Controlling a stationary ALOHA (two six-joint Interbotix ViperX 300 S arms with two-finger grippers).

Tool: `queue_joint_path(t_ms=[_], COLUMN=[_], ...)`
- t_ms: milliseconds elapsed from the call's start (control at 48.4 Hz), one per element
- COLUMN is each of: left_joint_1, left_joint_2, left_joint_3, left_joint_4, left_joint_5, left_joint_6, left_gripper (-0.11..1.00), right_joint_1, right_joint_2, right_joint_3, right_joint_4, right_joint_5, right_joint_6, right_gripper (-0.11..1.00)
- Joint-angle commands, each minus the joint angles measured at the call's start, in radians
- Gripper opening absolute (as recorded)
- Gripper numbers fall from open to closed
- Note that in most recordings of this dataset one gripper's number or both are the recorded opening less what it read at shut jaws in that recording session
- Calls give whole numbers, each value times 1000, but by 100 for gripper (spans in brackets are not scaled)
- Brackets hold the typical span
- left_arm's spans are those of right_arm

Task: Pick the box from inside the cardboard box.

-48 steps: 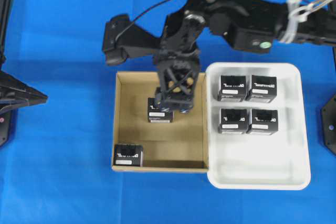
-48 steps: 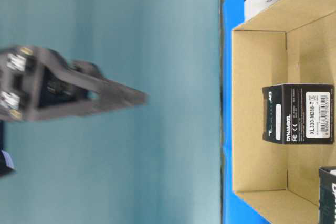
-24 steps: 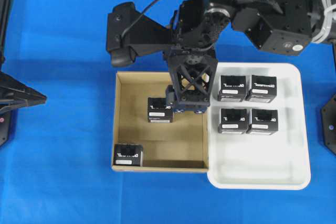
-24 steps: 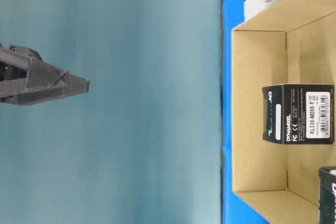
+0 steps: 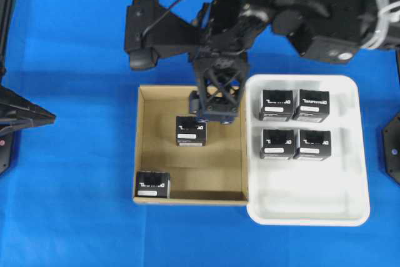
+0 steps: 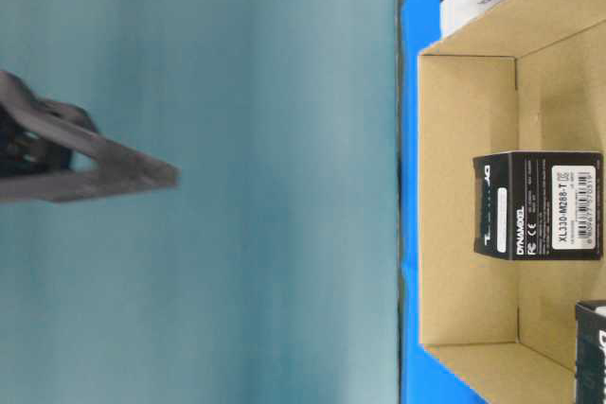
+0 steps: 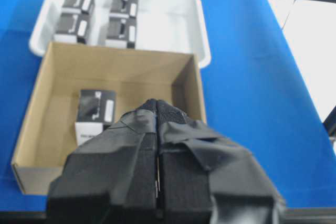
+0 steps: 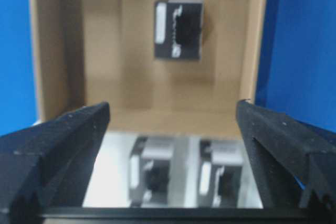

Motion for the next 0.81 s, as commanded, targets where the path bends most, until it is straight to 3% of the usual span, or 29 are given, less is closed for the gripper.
queue_joint_path(t_ms=[0,496,785], left_joint_1=[-3,-6,-6], left_joint_2=[11,18,20], left_joint_3=[-31,-38,-38], left_joint_4=[3,3,3], left_joint_5=[-3,-5,-5], left_joint_6=[0,3,3], left_gripper=[-6,-6,-6], right_joint_1=[12,20,18], right_joint_2=[21,117,149], right_joint_3=[46,198,262], right_joint_4=[-2,9,25], right_joint_5=[-89,-295,-347], right_joint_6=[-12,-12,-17], right_gripper=[99,99,99])
